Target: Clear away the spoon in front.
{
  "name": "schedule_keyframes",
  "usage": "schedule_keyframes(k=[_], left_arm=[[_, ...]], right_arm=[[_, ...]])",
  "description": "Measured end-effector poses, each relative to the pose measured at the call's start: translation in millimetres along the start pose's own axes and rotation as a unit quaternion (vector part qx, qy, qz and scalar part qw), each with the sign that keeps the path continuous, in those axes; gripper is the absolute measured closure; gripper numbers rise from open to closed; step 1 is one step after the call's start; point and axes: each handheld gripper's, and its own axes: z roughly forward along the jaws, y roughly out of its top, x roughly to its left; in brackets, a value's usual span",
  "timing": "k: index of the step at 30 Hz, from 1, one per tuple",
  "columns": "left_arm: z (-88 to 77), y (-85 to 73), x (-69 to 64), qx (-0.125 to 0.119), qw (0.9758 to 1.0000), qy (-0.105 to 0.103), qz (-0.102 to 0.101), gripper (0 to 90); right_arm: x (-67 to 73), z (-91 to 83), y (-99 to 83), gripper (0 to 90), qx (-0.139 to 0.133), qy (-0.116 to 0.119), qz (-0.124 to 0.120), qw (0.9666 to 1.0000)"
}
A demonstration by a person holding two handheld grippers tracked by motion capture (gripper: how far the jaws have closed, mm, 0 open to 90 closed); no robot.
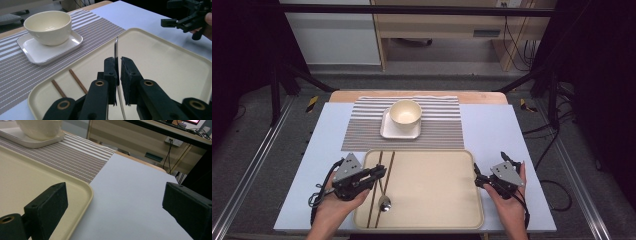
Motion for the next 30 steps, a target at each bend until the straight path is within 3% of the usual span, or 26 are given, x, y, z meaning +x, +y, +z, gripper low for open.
schedule_keyframes(k=[8,17,30], left_arm=[[37.3,6.0,8.8,0.012,0.9998,0.006,-0.013,82.0],[65.7,3.3,19.4,0.037,0.9988,0.013,-0.029,82.2],[87.6,-6.5,29.3,0.063,0.997,0.017,-0.042,81.5]], right_arm=[[-0.5,-0.3,0.0,6.4,-0.001,0.001,0.002,1.0],[-0.9,-0.3,0.2,6.4,-0.002,0.003,0.001,1.0],[-0.1,0.3,0.1,6.4,-0.001,0.005,-0.001,1.0]])
